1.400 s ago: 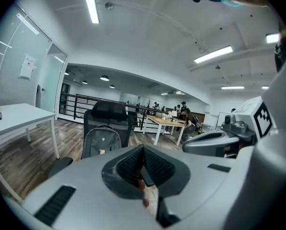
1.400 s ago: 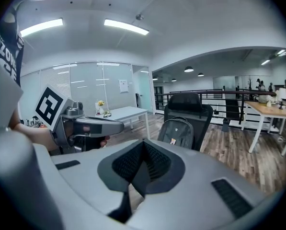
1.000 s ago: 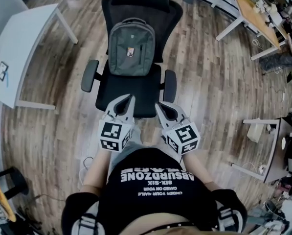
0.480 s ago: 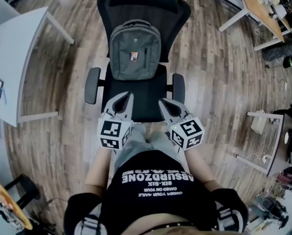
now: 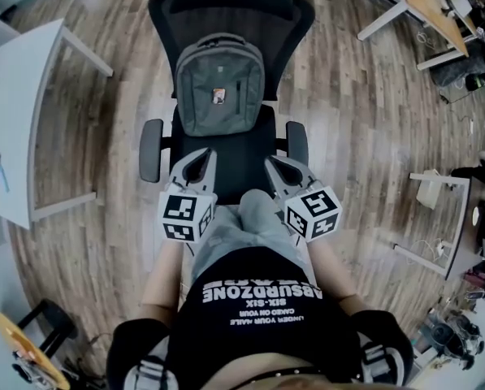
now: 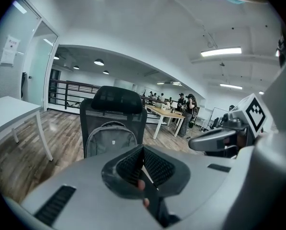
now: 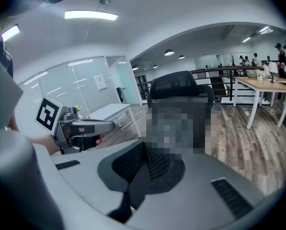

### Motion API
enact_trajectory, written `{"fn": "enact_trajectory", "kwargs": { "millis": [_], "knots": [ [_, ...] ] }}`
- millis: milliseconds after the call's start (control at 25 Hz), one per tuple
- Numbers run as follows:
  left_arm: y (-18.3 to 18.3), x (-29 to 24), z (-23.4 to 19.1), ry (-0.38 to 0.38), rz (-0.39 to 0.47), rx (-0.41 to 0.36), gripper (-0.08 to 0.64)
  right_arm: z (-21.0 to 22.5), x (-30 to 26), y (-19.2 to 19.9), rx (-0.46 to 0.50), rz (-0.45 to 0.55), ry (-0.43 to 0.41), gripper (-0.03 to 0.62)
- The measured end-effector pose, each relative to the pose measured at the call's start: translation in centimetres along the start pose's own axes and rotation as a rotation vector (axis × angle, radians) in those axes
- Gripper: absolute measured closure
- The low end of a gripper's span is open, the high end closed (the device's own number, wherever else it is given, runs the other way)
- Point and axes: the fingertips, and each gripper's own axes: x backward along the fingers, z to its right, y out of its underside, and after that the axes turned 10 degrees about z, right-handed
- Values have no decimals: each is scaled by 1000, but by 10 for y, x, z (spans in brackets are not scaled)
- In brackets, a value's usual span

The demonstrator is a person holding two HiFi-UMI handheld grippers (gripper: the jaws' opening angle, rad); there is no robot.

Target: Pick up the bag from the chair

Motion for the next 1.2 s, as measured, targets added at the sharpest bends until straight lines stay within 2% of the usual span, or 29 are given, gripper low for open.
{"fn": "enact_trajectory", "kwargs": {
  "millis": [280,760,1000,1200],
  "knots": [
    [-6,-12,-12,10,10,-11,545,5,-12,-2,11,-13,0,575],
    [-7,-20,-39,-58,2,-40,544,18,-48,-11,65,-14,-46,575],
    [0,-26,-54,-88,-20,-56,544,25,-67,-8,61,-15,-65,575],
    [4,-32,-64,-99,-39,-77,543,34,-75,-6,104,-21,-53,575]
  ]
}}
